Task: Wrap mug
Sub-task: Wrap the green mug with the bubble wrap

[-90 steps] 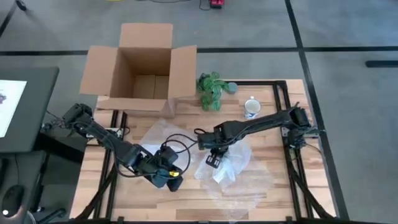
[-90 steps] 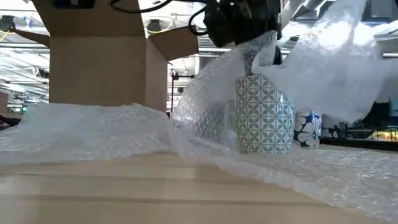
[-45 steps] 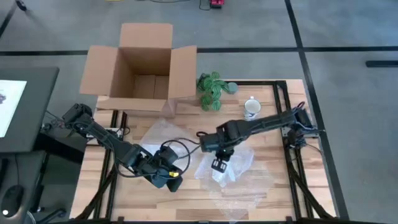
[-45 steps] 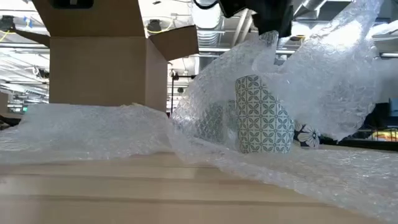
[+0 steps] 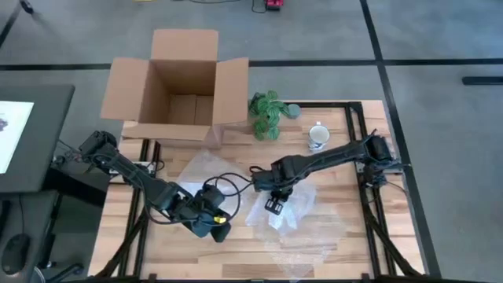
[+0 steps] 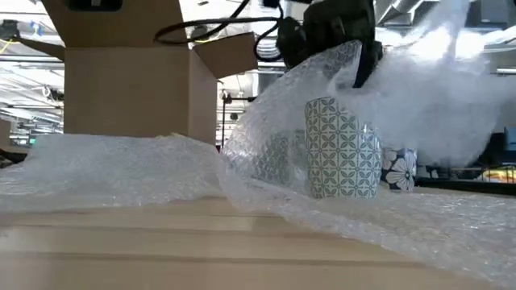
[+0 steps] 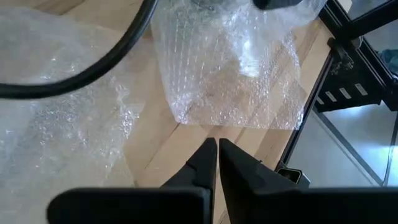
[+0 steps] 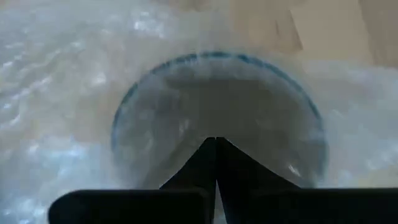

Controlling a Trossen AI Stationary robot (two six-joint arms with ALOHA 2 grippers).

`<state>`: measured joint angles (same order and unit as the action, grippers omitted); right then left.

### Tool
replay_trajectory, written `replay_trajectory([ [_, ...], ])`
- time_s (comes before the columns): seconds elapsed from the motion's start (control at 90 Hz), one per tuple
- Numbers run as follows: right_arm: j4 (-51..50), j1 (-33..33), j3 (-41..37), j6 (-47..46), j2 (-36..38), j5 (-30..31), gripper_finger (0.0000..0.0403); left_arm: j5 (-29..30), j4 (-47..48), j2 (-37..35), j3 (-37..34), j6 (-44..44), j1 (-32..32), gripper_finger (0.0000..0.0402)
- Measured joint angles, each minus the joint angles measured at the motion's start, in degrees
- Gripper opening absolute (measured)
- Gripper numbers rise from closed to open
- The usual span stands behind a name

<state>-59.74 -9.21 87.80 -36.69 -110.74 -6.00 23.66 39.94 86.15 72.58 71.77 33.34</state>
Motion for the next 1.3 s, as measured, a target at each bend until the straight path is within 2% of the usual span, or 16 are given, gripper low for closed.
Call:
replay_trajectory([
  [0.267,6.3,0.0,-5.3,-0.9,-0.7,0.0,0.0,0.2,-0.6,-1.3,0.0,0.4,-0.3,0.0],
  [0.511,8.5,-0.1,-5.4,-0.5,-0.9,3.2,0.0,1.1,-0.9,-3.7,0.0,-0.1,-0.9,0.0],
  [0.822,-0.5,0.0,3.8,1.4,-0.7,3.0,0.0,1.1,-0.9,-4.4,0.0,0.0,-0.9,0.0],
  [1.111,-10.2,-0.1,15.0,8.0,-0.7,2.9,0.0,0.9,-0.9,-4.7,0.0,0.0,-0.9,0.0],
  [1.3,-10.0,-0.5,15.7,15.3,-0.5,-0.3,0.0,0.9,-0.9,-4.8,0.0,0.0,-0.9,0.0],
])
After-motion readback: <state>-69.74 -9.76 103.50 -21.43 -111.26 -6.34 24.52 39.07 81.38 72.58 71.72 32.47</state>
